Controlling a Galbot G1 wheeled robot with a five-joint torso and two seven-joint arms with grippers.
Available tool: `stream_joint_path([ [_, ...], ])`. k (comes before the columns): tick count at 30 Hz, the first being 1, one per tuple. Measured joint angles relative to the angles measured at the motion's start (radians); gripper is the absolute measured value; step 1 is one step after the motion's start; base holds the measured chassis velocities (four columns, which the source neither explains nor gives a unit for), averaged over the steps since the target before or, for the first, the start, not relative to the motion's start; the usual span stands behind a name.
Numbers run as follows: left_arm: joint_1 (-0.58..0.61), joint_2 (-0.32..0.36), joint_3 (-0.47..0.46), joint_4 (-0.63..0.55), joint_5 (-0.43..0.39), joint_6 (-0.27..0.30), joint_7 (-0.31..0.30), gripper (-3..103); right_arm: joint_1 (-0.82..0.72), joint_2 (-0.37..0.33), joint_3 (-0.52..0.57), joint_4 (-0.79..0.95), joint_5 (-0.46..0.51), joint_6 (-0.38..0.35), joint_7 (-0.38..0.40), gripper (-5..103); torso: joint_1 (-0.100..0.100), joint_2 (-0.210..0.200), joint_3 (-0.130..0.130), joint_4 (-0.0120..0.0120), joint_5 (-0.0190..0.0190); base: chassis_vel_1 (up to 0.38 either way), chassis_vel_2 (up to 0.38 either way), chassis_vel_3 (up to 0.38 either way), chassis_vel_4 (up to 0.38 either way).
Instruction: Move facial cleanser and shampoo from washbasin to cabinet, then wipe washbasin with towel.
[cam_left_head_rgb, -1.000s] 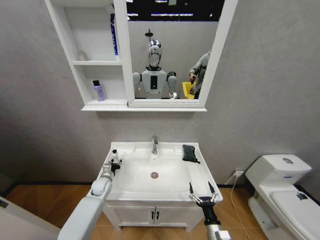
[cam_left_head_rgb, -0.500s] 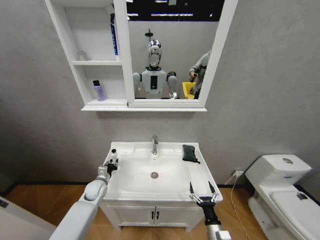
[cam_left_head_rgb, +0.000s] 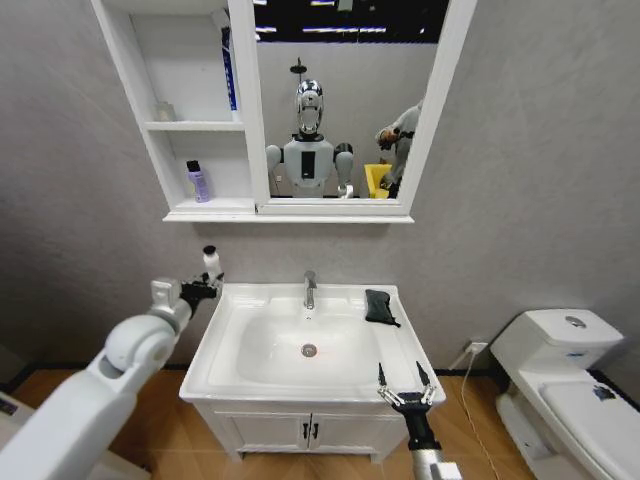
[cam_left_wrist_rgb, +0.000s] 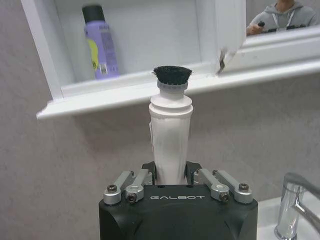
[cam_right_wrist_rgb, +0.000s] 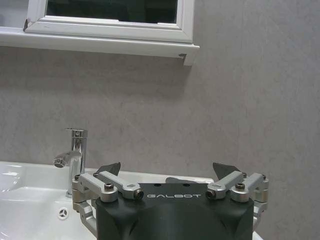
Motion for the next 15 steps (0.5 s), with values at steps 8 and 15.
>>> stream_joint_path([
  [8,-0.22,0.126,0.068,0.021,-0.186,0.037,-0.024,30,-0.019,-0.003,0.01,0.022,0.001,0.007,0.0,100,0.0,0.0,0.0,0.0003,-0.0001,0.0,0.0,0.0,0.0],
  [15,-0.404,0.125,0.184,0.085,-0.254,0.035,-0.037,30,-0.022,-0.002,0.01,0.029,0.001,0.009,0.0,100,0.0,0.0,0.0,0.0001,0.0003,0.0,0.0,0.0,0.0],
])
